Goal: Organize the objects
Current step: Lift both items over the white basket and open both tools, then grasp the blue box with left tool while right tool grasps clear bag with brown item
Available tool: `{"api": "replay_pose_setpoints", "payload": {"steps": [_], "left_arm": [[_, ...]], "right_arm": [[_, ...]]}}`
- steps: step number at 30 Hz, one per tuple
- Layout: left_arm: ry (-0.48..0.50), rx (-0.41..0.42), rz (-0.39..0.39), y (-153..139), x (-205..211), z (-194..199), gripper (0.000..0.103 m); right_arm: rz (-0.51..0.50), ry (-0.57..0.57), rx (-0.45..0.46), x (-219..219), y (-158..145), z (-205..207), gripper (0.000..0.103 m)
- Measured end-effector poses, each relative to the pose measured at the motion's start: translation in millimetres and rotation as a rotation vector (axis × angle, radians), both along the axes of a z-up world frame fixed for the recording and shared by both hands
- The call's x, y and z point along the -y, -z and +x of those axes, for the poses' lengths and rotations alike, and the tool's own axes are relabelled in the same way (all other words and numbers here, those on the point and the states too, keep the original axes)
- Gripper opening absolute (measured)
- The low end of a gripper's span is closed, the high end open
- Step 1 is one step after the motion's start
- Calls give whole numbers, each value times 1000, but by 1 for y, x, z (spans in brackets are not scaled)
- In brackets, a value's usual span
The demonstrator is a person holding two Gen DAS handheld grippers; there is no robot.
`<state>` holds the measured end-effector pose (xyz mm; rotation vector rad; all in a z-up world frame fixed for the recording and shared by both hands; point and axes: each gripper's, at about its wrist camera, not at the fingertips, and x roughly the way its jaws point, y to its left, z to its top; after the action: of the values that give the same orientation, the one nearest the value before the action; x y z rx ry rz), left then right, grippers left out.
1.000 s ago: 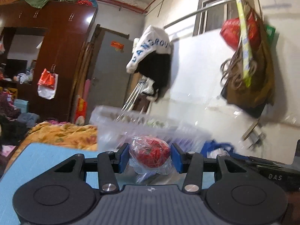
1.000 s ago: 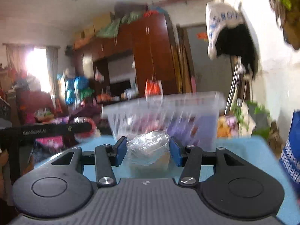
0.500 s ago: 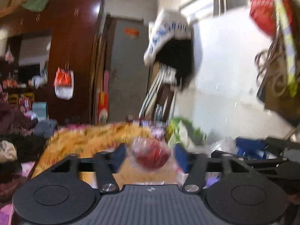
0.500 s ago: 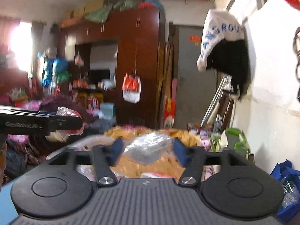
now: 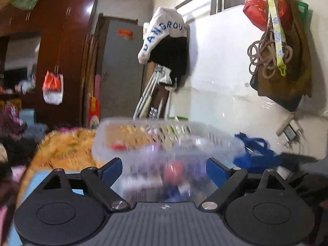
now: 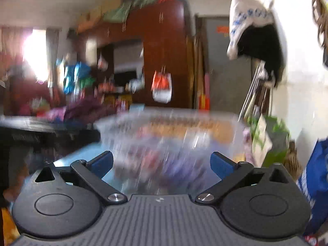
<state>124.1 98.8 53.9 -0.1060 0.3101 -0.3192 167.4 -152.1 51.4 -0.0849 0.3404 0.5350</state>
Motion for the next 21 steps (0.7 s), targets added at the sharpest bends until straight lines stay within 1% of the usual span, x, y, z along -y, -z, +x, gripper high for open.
{"api": "replay_pose_setpoints", "payload": {"steps": [2,6,9,12,15,16,17,19,21], "left_arm": [[-9,-32,-34,13,-9,-1,91],[-83,-74,-69,32,-27,0,91],[-76,-103,-110,41,-37,-1,91],[-79,-118,-111,47,-39,2,91],[-65,-133,-102,51,-33,5,91],[-60,-136,-96,53,-31,5,91],[-56,-140,-89,55,-28,5,91],[-50,-149,-80,58,-21,5,91],[-31,-159,-54,60,-8,8,91]], "right_arm": [[-34,-13,-47,-11,14,8,103],[-69,-39,-131,-32,31,25,103],[-101,-53,-155,-43,38,30,103],[-147,-51,-178,-50,47,32,103],[-178,-36,-182,-52,48,33,103],[-181,-27,-179,-50,47,32,96],[-175,-21,-176,-46,47,30,85],[-164,-18,-164,-35,45,22,85],[-130,-7,-144,-19,43,12,85]]}}
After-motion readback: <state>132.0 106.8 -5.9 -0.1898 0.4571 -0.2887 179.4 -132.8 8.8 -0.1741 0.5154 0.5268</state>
